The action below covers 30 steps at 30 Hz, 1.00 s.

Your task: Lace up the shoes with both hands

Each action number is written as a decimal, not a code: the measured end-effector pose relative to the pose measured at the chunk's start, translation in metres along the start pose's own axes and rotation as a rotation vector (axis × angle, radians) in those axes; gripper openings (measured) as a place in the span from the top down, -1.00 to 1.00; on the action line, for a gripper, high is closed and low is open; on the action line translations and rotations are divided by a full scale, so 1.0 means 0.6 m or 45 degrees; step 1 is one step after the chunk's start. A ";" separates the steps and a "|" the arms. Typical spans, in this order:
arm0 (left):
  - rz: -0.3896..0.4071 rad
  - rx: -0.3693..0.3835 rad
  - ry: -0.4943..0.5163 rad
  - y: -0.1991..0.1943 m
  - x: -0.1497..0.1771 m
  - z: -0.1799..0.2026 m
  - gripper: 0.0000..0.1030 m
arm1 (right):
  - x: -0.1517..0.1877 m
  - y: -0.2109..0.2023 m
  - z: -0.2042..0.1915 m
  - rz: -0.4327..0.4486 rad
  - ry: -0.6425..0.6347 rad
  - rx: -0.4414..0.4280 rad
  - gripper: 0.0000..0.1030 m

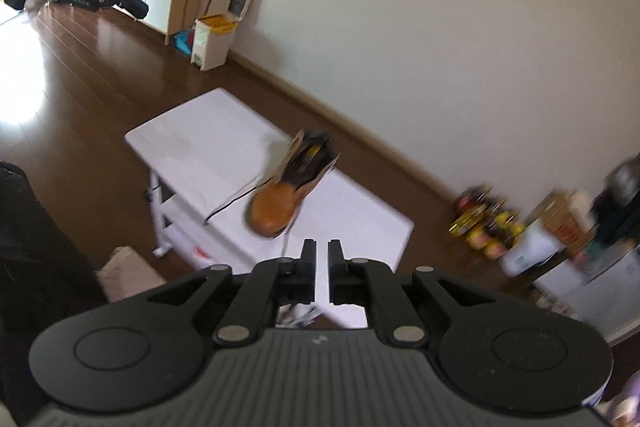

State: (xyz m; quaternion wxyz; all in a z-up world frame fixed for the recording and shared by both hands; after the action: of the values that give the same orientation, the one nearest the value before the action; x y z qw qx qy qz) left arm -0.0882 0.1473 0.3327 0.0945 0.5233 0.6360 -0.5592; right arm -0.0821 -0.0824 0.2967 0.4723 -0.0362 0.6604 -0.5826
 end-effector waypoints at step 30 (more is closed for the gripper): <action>0.166 0.384 -0.002 0.479 0.243 0.231 -0.21 | 0.346 0.516 0.125 -0.039 0.397 -0.278 0.30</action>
State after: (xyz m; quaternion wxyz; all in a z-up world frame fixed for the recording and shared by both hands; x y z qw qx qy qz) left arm 0.0054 0.0670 0.0043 0.0516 0.5712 0.5096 -0.6414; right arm 0.0089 -0.1634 -0.0634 0.3486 -0.0068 0.7841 -0.5134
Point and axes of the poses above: each gripper's, at about its wrist camera, not at the fingertips, and y roughly the way its jaws point, z to its right, x to its underside, the point moved 1 cm from there along y, roughly the way its jaws point, and after that the axes turned 13 degrees about -x, right-handed, at the moved point
